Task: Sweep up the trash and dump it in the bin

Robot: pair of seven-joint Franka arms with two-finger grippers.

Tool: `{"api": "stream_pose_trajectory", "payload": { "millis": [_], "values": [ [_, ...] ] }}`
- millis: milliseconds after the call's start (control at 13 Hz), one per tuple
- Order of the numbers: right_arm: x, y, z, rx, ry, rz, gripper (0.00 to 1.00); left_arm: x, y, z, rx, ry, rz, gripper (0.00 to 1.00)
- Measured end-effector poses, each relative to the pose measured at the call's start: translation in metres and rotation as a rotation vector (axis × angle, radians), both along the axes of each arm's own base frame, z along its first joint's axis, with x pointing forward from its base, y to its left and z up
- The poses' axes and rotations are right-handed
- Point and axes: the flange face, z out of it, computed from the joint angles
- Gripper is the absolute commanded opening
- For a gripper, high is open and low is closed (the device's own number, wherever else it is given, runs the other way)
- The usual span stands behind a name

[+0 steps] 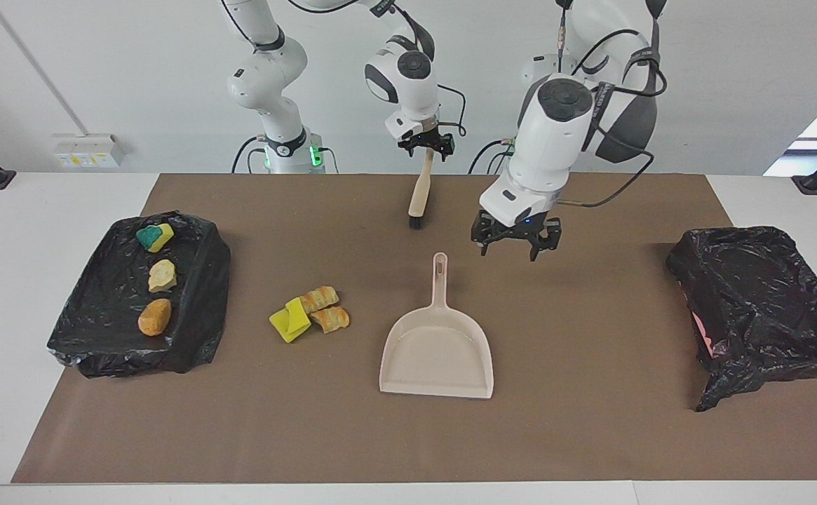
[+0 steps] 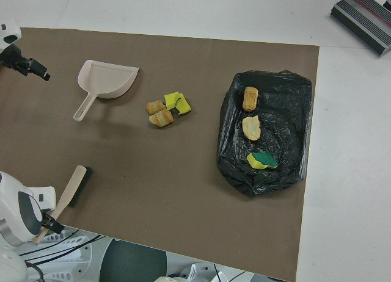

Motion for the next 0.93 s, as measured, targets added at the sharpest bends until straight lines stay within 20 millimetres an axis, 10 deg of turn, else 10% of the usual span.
{"api": "stream_pose_trajectory", "payload": {
  "millis": [154,463,926],
  "values": [
    [0.000,-0.001,-0.001,-0.002,0.000,-0.003,0.95,-0.005,-0.025,-0.023,-0.023,0.002,0.008,1.00],
    [-0.001,0.000,-0.001,-0.001,-0.001,-0.007,0.00,-0.010,-0.053,-0.057,-0.040,-0.010,0.028,1.00],
    [-0.007,0.004,0.001,-0.010,0.006,-0.056,0.00,-0.020,-0.068,-0.088,-0.053,-0.010,0.030,1.00]
  ]
}}
